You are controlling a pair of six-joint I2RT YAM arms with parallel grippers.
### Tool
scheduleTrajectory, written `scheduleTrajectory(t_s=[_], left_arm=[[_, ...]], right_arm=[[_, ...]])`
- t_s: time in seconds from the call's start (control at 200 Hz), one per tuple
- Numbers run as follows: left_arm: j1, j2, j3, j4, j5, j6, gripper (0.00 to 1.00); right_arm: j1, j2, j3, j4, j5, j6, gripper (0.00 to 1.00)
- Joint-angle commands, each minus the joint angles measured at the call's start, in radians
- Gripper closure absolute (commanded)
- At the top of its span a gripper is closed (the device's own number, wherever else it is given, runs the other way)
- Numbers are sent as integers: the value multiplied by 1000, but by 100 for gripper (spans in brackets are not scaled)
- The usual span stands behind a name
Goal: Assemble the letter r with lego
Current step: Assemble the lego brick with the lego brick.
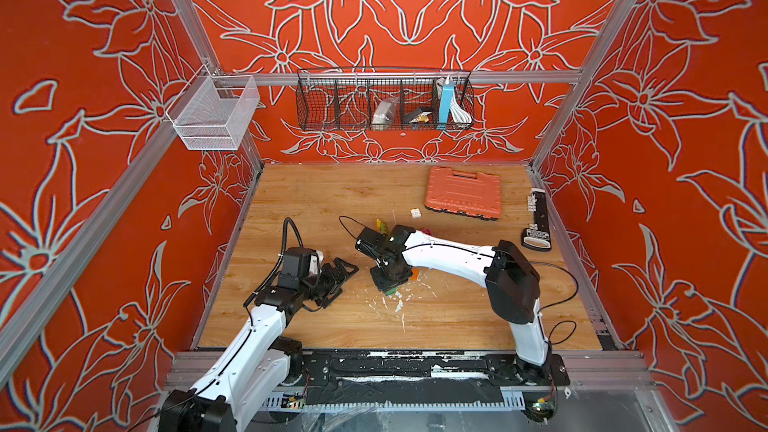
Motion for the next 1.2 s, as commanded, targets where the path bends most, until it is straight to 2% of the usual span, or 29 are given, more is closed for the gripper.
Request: scheduleTrajectory(t_s=[0.0,0.826,1.191], left_arm=[[7,-11,-2,-8,6,14,4],[9,8,30,-54,3,54,4],[9,4,34,-68,0,64,4]], right_arm=[[-2,25,30,-20,23,-16,100],[-21,79,39,-15,42,-4,100],[-21,87,-46,6,12,43,100]])
